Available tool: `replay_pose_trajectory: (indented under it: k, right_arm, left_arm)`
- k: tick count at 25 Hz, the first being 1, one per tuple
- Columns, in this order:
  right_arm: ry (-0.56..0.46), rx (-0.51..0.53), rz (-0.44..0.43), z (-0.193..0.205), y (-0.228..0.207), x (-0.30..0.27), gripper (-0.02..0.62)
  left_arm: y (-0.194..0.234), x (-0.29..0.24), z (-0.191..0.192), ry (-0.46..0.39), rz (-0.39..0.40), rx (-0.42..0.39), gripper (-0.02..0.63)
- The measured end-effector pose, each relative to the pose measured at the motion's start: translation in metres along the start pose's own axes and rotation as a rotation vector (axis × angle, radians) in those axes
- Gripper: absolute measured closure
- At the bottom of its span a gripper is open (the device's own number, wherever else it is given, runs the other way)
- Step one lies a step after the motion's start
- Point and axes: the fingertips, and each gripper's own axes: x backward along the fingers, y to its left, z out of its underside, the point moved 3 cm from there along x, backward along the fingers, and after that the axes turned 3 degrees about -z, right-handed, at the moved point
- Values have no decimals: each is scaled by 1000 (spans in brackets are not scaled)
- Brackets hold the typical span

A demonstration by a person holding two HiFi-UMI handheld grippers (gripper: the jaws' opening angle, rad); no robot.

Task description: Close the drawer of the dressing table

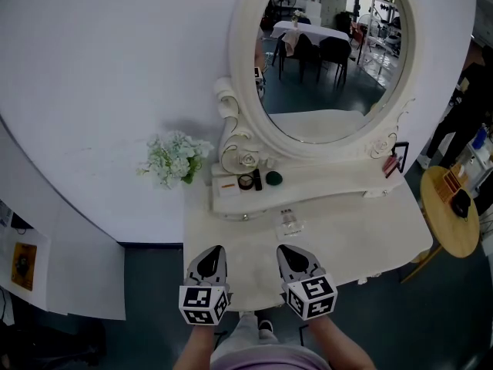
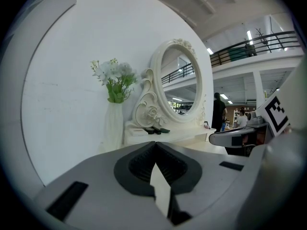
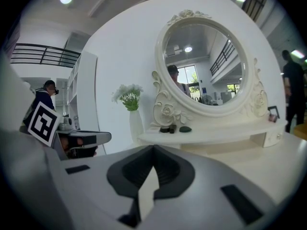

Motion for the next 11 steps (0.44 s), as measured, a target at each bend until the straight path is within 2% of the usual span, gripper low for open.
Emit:
replay_pose_trajectory:
  k: [11]
  right_arm:
    - [5, 1, -10, 3, 1, -6, 592]
  left_arm:
    - [-3, -8, 3, 5, 14, 3, 604]
